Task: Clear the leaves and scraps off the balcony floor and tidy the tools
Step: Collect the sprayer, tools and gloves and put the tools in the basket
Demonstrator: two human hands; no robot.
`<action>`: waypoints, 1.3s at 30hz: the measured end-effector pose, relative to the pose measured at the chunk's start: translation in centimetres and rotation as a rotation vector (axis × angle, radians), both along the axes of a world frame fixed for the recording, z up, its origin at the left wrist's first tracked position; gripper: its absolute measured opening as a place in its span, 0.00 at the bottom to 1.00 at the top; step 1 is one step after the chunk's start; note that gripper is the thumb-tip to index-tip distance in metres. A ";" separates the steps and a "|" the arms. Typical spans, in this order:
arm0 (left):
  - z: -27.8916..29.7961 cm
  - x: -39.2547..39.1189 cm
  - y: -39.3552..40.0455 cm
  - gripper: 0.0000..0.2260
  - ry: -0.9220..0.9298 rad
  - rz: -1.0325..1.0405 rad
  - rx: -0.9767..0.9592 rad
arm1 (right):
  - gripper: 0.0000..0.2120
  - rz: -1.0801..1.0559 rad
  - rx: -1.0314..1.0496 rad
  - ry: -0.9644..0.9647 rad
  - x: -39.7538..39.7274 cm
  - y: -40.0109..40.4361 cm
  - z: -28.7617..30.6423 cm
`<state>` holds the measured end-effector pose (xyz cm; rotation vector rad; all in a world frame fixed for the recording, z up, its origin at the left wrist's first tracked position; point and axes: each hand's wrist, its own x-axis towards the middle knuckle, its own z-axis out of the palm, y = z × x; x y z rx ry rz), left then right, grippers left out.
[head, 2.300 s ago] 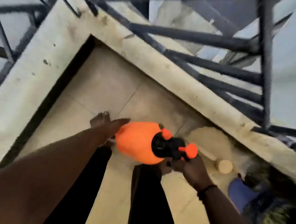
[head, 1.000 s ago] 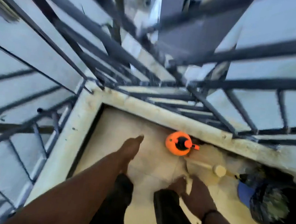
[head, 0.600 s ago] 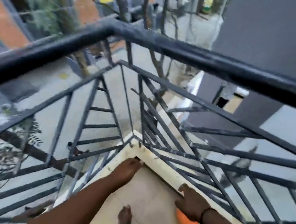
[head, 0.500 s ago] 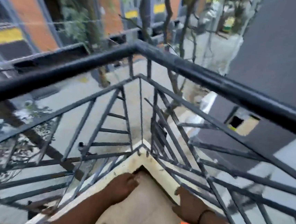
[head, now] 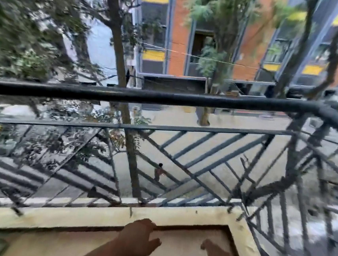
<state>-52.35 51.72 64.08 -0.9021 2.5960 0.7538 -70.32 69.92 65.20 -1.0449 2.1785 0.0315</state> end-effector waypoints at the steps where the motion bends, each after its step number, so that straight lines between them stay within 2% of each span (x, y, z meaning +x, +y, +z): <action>1: -0.2 2.3 -0.6 0.28 -0.008 0.007 -0.006 | 0.40 0.030 0.007 -0.015 1.8 -1.1 0.0; 2: -0.2 5.7 -1.6 0.29 -0.016 0.018 -0.012 | 0.42 0.045 0.024 -0.029 4.6 -2.8 -0.5; 5: 0.3 14.9 -4.2 0.26 -0.018 0.111 -0.064 | 0.32 0.104 0.008 -0.013 11.0 -7.1 -1.1; 10: 1.1 30.4 -9.1 0.32 -0.146 0.347 -0.181 | 0.33 0.430 -0.001 0.075 20.9 -16.0 -0.5; 17: 1.2 42.3 -9.8 0.37 -0.175 0.745 -0.133 | 0.27 0.824 -0.099 0.201 31.2 -26.3 2.0; 26: 2.8 47.8 -8.0 0.40 -0.307 1.120 -0.041 | 0.26 1.180 -0.128 0.126 38.2 -35.9 2.7; 32: 3.9 47.1 -8.6 0.39 -0.329 1.338 -0.001 | 0.27 1.400 -0.200 0.092 39.9 -41.5 3.4; 39: 3.9 44.7 -6.3 0.40 -0.335 1.475 0.061 | 0.27 1.547 -0.158 0.009 42.5 -44.2 3.2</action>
